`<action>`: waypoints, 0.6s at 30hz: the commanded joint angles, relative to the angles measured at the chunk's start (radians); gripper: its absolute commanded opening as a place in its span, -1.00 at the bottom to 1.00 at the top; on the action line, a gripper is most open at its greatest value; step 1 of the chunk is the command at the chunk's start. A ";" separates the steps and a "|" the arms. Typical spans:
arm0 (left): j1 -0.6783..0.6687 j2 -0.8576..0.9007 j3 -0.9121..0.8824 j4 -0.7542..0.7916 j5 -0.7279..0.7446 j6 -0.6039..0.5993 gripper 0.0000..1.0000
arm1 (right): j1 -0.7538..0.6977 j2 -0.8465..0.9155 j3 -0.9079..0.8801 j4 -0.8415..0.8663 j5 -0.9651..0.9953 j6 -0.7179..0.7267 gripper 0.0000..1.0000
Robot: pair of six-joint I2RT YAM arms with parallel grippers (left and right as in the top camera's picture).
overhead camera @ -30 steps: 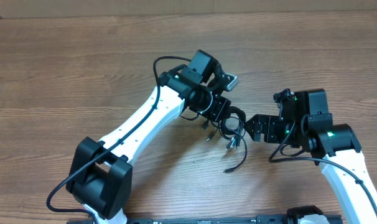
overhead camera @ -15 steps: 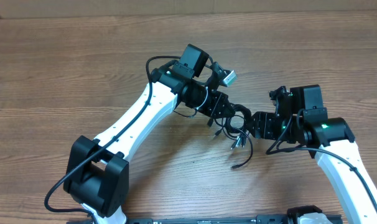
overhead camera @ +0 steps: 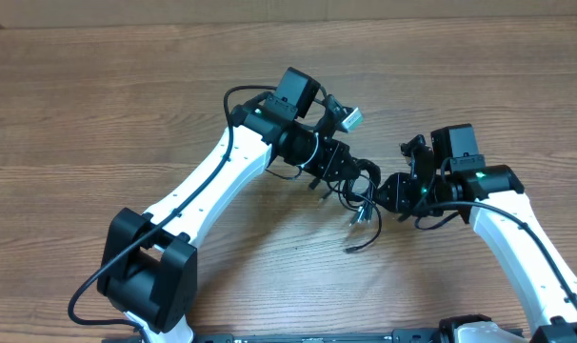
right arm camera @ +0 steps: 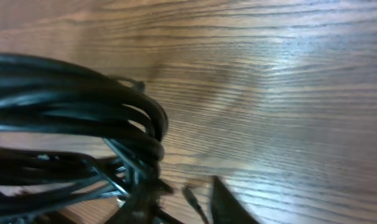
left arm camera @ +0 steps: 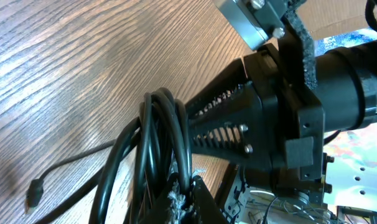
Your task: Untangle cables
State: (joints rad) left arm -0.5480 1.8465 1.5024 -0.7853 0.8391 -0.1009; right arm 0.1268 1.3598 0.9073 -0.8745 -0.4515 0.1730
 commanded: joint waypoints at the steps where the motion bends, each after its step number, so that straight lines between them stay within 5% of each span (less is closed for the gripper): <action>1: -0.002 -0.021 0.019 0.003 0.024 0.008 -0.92 | 0.002 -0.003 0.028 0.010 -0.026 -0.005 -0.73; 13: -0.002 -0.021 0.019 -0.004 0.000 0.008 -0.92 | 0.002 -0.003 0.028 0.054 -0.090 -0.006 -0.67; 16: 0.000 -0.021 0.019 -0.004 -0.002 0.008 -0.92 | 0.002 -0.003 0.028 0.057 -0.085 -0.018 -0.92; 18: 0.006 -0.021 0.019 -0.004 -0.012 0.008 -0.92 | 0.002 -0.003 0.028 0.053 -0.066 -0.017 -0.92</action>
State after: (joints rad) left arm -0.5480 1.8465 1.5024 -0.7895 0.8261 -0.1009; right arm 0.1268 1.3598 0.9073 -0.8238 -0.5255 0.1635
